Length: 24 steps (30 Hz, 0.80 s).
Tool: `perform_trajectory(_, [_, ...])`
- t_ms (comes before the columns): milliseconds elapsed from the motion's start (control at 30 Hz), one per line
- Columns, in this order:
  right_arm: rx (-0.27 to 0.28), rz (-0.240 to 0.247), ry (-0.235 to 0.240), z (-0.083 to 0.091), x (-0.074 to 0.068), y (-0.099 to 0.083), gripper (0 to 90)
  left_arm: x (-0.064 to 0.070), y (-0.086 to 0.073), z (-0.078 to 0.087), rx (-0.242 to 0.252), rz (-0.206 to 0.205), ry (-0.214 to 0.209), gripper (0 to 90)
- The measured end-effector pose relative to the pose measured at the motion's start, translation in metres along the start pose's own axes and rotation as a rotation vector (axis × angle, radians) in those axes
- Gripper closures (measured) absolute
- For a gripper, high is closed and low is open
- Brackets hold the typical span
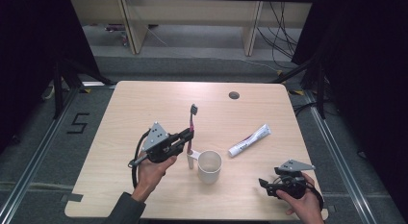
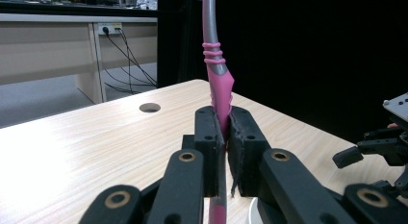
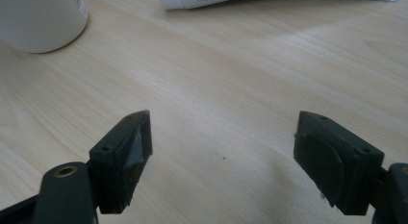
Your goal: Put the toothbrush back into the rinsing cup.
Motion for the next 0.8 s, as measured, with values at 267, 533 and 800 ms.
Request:
perform_trajectory(267, [0.001,-0.001,0.003,0.0,0.0,0.0,21.9,0.001,-0.011,-0.002,-0.014,-0.006,-0.009,82.6])
perform_trajectory(533, [0.006,-0.001,0.003,0.0,0.0,0.0,21.9,0.001,-0.025,0.0,-0.046,0.0,-0.021,82.4])
perform_trajectory(800, [0.001,-0.001,0.005,0.0,0.0,0.0,21.9,0.002,-0.041,0.002,-0.097,0.005,-0.033,82.2])
Point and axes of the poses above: each handheld gripper's, and its own axes: z roughly backward along the jaws, y roughly out of its top, x roughly to its right, the point moved 6 cm from there along -z, roughly forward along the jaws, and after that the axes turned 5 degrees about -z, right-handed, at the moved point
